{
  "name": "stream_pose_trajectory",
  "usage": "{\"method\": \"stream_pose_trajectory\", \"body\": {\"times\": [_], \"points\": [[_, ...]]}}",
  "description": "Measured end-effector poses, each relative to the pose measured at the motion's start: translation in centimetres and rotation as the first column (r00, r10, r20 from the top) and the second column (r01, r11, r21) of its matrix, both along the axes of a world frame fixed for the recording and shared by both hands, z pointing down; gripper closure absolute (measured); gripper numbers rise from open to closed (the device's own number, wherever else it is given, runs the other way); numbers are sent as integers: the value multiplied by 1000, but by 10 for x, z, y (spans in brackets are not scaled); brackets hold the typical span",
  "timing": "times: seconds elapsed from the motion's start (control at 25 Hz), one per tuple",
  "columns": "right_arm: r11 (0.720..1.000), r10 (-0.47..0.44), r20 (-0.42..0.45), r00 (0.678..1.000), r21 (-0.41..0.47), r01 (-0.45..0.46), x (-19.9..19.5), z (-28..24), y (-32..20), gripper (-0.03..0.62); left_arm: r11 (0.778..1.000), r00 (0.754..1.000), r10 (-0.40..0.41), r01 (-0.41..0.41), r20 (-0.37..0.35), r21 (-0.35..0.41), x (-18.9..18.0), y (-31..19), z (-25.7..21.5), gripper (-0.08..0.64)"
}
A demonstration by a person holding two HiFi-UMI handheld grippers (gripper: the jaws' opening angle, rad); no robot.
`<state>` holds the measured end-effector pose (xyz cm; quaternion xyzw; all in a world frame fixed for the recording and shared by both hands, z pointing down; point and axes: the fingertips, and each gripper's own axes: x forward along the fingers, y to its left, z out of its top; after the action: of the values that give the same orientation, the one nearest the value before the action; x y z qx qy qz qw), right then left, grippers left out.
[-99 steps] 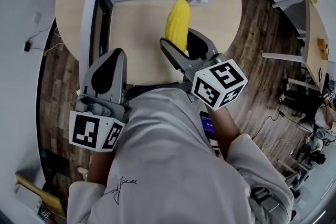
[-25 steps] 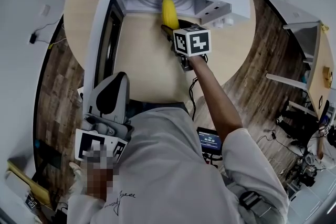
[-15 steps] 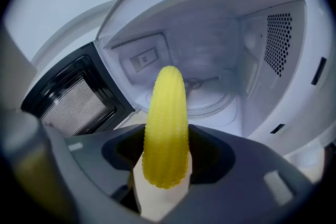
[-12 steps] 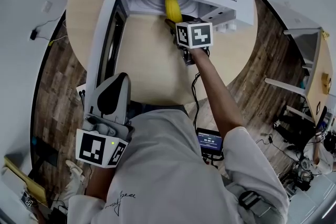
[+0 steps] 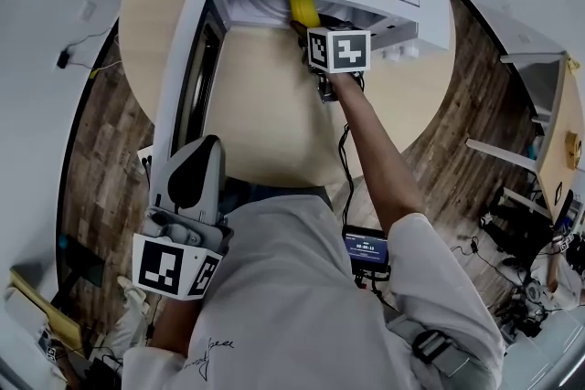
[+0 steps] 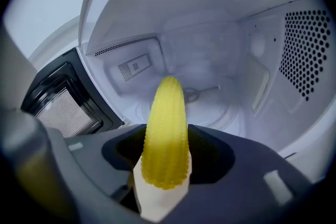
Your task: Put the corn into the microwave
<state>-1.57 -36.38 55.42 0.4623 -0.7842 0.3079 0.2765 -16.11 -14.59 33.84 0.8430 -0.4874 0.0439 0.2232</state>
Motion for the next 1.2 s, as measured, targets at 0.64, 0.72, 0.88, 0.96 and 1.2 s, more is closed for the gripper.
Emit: {"method": "stream_pose_trajectory", "body": {"times": [0.64,0.72,0.88,0.96,1.2], "points": [[998,15,-20,1000,60,-14,0,3,-33,334,1000,999,-12,13,34,-16,9,0,4,571],[997,18,-25,1000,72,-16,0,3,-37,334,1000,999,-19,20,35,-17,8,-1,5,571],[995,28,-33,999,98,-25,-1,2,-44,334,999,999,-30,31,37,-22,7,-1,5,571],[993,39,-34,999,116,-35,-1,0,-47,334,999,999,-32,33,38,-24,6,-1,6,571],[981,68,-41,997,185,-59,-4,-1,-56,334,999,998,-30,31,47,-33,6,-1,8,571]]}}
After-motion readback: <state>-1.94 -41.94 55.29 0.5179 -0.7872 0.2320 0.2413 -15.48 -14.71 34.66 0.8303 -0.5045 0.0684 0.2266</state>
